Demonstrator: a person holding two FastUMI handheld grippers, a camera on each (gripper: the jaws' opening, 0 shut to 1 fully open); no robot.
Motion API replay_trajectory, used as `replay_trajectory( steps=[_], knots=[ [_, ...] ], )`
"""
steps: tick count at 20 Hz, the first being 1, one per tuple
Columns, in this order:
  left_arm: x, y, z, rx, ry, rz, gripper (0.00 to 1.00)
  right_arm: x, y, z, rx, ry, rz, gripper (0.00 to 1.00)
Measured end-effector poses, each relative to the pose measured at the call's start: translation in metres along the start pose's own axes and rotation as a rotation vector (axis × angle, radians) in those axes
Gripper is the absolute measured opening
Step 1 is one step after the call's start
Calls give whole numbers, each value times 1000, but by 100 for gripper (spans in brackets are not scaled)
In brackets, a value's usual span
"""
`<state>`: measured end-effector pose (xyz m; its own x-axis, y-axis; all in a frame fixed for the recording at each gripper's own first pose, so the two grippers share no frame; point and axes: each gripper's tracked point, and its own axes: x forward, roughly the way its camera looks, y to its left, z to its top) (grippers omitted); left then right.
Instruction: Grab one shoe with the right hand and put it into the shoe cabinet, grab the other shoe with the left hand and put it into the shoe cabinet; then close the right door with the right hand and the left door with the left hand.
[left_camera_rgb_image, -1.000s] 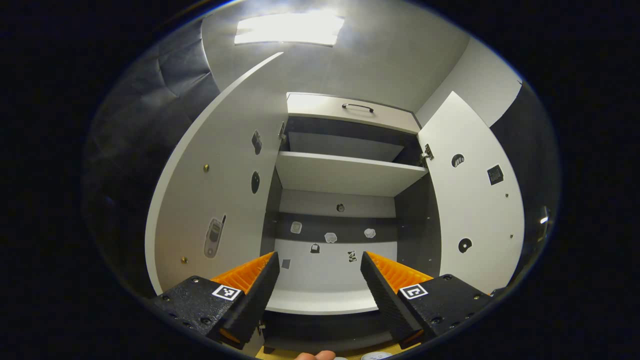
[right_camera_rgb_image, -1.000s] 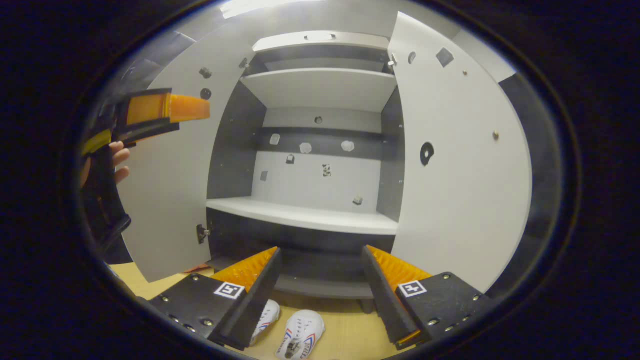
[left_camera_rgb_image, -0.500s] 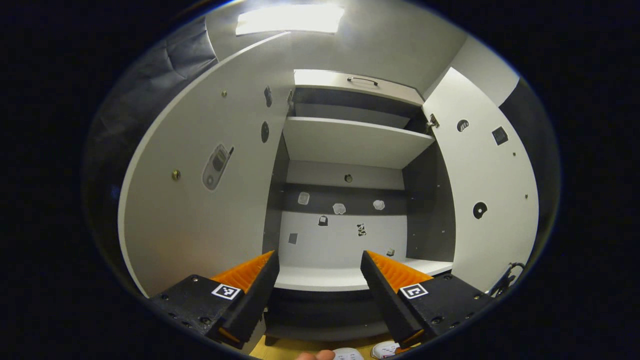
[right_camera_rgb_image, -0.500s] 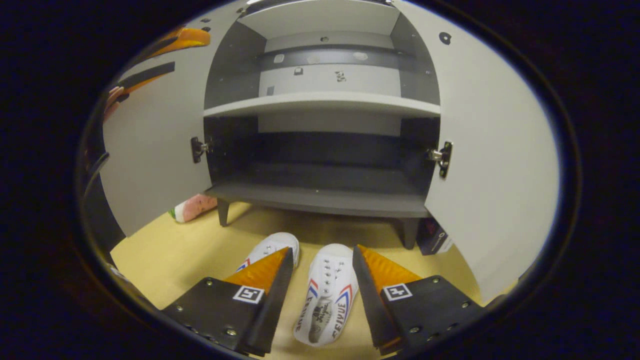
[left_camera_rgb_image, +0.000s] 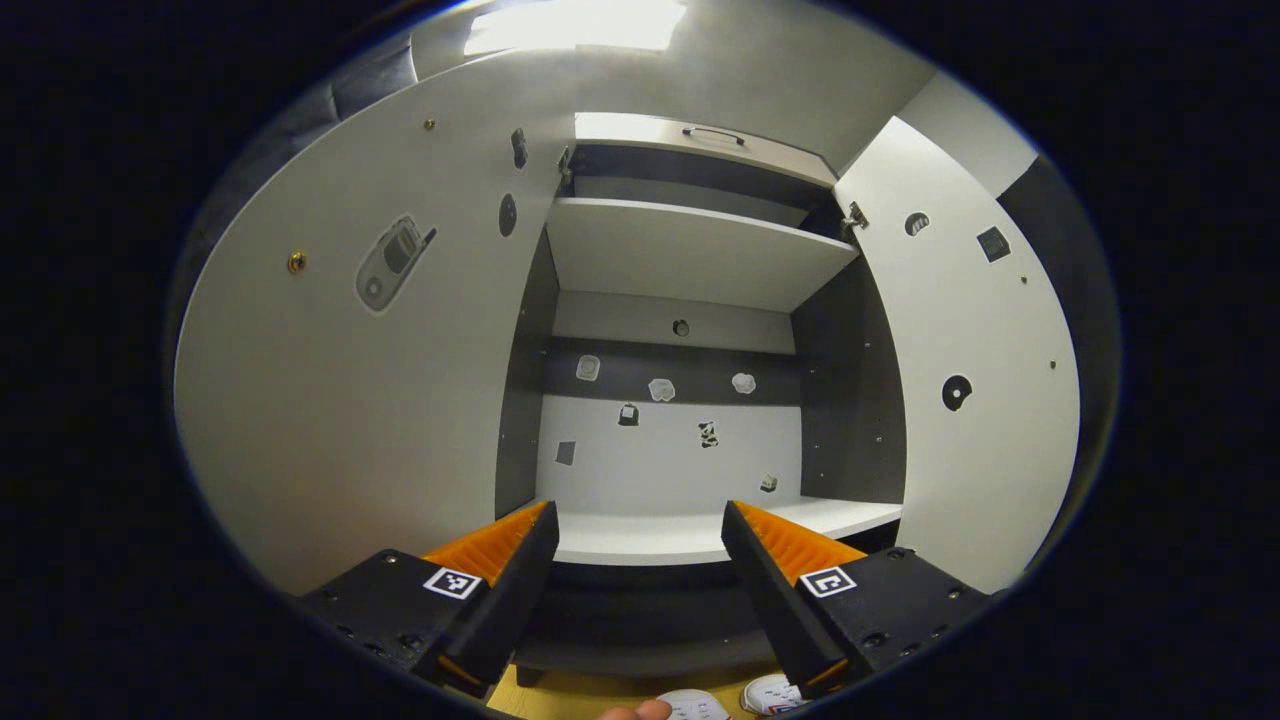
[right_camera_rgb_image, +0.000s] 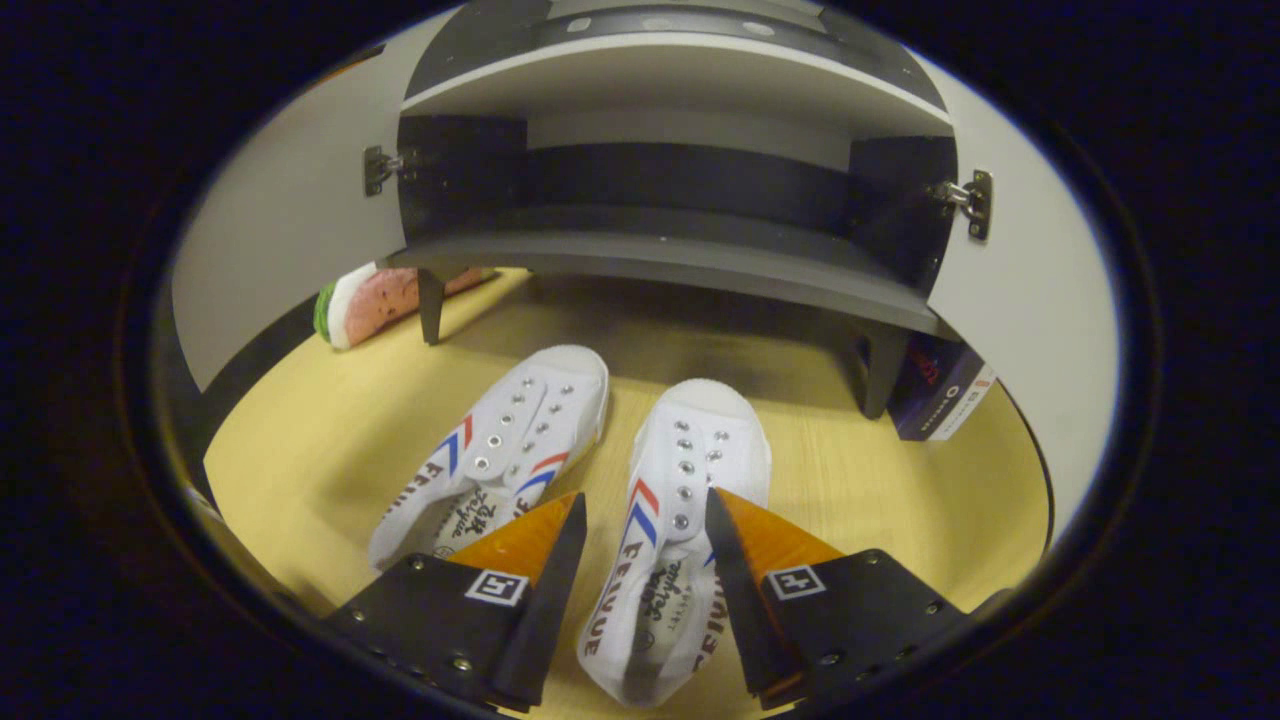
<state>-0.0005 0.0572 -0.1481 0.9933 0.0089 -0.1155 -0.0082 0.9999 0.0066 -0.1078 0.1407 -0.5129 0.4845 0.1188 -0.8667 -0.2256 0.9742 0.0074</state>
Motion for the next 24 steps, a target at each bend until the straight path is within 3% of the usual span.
replay_trajectory(
  steps=[2,8,9,11,12,13,15,16,20,24],
  knots=[
    [1,-3,-1,-4,0,-14,99,2,0,-5,-36,7,-17,67],
    [7,0,-13,9,35,-8,100,8,-4,-4,-258,-39,-126,69],
    [7,2,-14,16,38,-1,100,4,-1,-11,-270,-38,-135,46],
    [7,7,-13,23,34,14,100,5,0,-13,-271,-35,-130,46],
    [7,9,-12,24,31,17,99,1,11,-17,-237,-29,-97,43],
    [7,10,-12,25,30,18,99,4,8,-19,-204,-18,-99,14],
    [6,12,-10,27,24,24,99,7,5,-17,-158,-28,-94,13],
    [6,12,-9,26,22,24,99,2,4,-18,-137,-29,-91,2],
    [6,10,-7,19,11,12,99,-4,0,-8,-42,-55,-60,1],
    [9,12,-12,21,23,15,99,-32,-2,26,32,-151,-28,1]
  ],
)
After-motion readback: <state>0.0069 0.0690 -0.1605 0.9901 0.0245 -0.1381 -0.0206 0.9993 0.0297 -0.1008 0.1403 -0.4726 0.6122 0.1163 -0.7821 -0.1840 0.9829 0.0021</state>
